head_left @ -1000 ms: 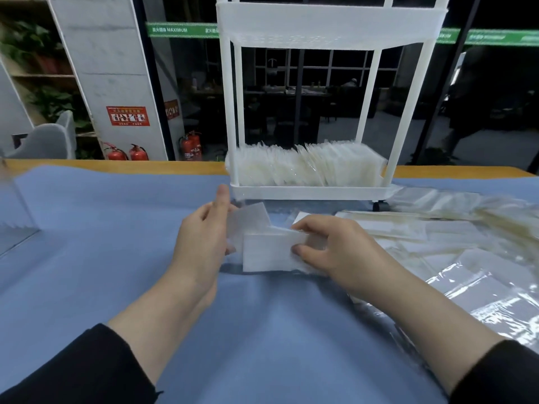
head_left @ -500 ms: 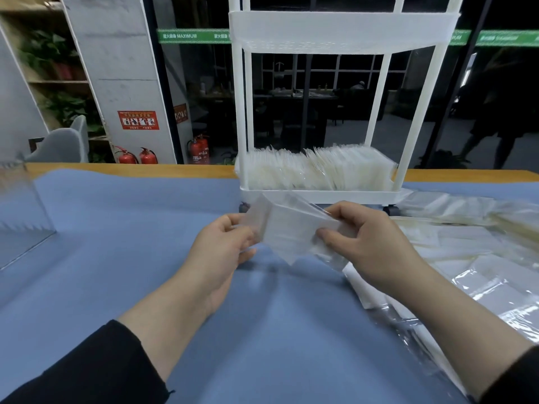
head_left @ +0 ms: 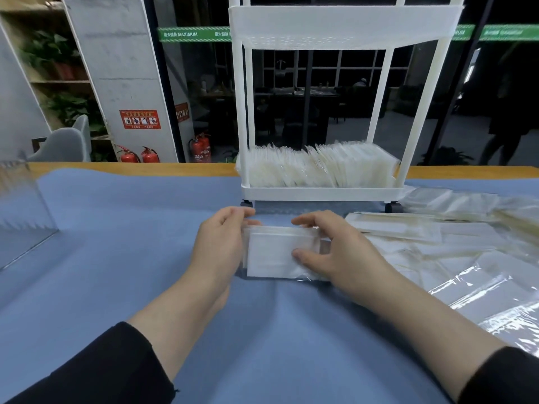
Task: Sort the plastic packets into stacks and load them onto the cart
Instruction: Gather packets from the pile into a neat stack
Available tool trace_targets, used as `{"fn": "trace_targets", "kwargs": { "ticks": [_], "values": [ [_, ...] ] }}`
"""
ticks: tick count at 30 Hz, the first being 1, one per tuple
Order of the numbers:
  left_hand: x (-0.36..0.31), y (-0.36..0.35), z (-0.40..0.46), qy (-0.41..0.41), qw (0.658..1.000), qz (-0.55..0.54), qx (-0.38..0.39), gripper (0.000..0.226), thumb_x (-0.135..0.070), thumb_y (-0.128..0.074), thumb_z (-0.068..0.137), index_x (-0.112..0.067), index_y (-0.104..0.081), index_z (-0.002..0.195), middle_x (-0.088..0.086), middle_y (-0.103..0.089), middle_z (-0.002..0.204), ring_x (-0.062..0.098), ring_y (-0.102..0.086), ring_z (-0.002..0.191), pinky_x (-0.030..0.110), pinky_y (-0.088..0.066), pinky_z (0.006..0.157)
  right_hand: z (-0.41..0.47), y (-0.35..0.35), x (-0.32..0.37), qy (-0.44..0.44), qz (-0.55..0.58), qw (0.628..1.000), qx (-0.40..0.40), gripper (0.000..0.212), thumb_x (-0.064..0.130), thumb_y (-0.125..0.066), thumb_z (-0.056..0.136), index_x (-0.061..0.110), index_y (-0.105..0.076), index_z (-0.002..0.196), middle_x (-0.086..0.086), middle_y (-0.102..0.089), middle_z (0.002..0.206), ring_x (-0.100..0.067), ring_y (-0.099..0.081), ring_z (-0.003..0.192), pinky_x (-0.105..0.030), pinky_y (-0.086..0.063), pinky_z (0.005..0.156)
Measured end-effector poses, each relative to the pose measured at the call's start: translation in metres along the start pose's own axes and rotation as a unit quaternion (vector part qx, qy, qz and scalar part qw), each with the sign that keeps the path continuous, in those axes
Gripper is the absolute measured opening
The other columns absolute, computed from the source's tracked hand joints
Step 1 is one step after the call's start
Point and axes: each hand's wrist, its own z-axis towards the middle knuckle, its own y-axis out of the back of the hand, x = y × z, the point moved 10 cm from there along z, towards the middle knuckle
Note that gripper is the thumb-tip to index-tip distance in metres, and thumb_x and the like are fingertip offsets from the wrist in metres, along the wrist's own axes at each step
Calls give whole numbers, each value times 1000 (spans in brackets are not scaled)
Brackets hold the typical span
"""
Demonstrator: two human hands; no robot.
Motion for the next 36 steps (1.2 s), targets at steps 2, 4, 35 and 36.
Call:
{"fn": "trace_targets", "kwargs": {
  "ticks": [2, 4, 35, 36],
  "values": [
    [1, -9, -2, 10, 998, -42, 38, 37, -49, -50, 103, -19, -72, 101, 4, -77, 100, 23, -69, 87, 37, -51, 75, 0, 2, 4, 13, 2, 1000, -6, 34, 25, -74, 88, 44, -59, 113, 33, -55, 110, 19, -46, 105, -2, -32, 84],
    [2, -19, -4, 0, 997, -27, 71, 34, -52, -55, 100, -23, -73, 98, 3, -76, 101, 21, -68, 90, 39, -50, 80, 0, 9, 11, 36, 12, 999, -31, 31, 20, -73, 88, 39, -63, 111, 29, -59, 106, 12, -51, 105, -4, -34, 84],
    [-24, -18, -5, -156, 955, 236, 94, 25, -8, -69, 89, -31, -59, 95, -11, -67, 85, 21, -57, 71, 19, -41, 48, -3, 128, -114, -175, -215, 955, -103, 17, 19, -48, 96, 23, -59, 83, 1, -59, 70, -27, -59, 65, -31, -39, 53],
    [-28, -13, -5, -159, 960, 218, 74, 25, -8, -69, 89, -31, -60, 95, -10, -67, 83, 22, -57, 68, 20, -42, 49, -1, 128, -103, -154, -211, 961, -94, 17, 20, -49, 99, 19, -61, 87, -1, -59, 74, -26, -58, 65, -29, -38, 52]
  ]
}}
